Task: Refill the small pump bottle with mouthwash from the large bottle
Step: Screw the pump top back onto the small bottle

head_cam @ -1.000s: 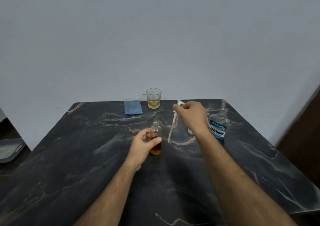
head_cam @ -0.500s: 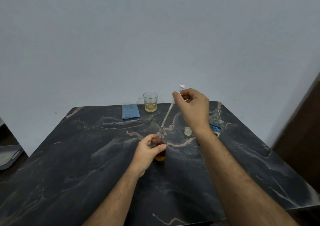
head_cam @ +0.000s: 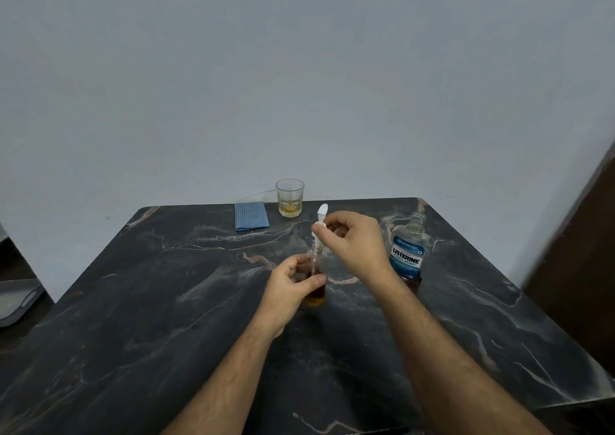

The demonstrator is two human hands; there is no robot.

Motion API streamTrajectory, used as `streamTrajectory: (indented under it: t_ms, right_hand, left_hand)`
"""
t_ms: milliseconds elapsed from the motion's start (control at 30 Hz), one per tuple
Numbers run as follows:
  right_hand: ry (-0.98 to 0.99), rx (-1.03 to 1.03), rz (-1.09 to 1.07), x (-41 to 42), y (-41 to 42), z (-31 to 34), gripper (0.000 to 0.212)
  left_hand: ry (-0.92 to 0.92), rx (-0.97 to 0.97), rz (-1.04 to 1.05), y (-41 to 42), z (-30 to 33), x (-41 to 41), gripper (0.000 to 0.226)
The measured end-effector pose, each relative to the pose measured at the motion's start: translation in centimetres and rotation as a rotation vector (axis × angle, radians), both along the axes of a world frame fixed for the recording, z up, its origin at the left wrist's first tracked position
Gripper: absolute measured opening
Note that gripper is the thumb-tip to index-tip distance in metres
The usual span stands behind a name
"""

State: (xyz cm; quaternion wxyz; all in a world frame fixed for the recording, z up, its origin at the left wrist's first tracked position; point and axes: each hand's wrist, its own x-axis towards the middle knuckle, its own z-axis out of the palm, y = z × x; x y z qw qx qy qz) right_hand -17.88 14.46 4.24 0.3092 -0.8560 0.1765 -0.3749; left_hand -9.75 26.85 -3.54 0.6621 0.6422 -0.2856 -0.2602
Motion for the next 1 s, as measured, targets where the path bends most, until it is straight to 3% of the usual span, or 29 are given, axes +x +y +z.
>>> streamTrajectory:
  t_ms: [400, 567, 700, 833, 933, 1000]
  right_hand:
    - [0.057, 0.072, 0.014, -0.7, 0.5, -1.6, 0.020]
    - [0.066, 0.158, -0.011, -1.1, 0.9, -1.5, 0.034]
    - [0.007, 0.360, 0.136, -1.4, 0.2, -2.0, 0.019]
    - [0.019, 0.596, 0.299, -1.5, -0.4, -1.9, 0.035]
    - [-0.002, 0.630, 0.385, -1.6, -0.5, -1.6, 0.034]
    - [-0.044, 0.628, 0.406, -1.7, -0.4, -1.7, 0.021]
  left_hand:
    - [-0.009, 0.002, -0.003, 0.0, 0.0, 0.1, 0.049]
    - [-0.034, 0.004, -0.001, 0.0, 0.1, -0.1, 0.050]
    - [-0.044, -0.022, -0.007, 0.1, 0.4, 0.1, 0.039]
    - [-0.050, -0.034, -0.041, 0.2, 0.8, 0.3, 0.035]
    - [-0.068, -0.032, -0.080, 0.3, 1.2, 0.3, 0.032]
    - [-0.074, -0.030, -0.078, 0.3, 1.6, 0.3, 0.031]
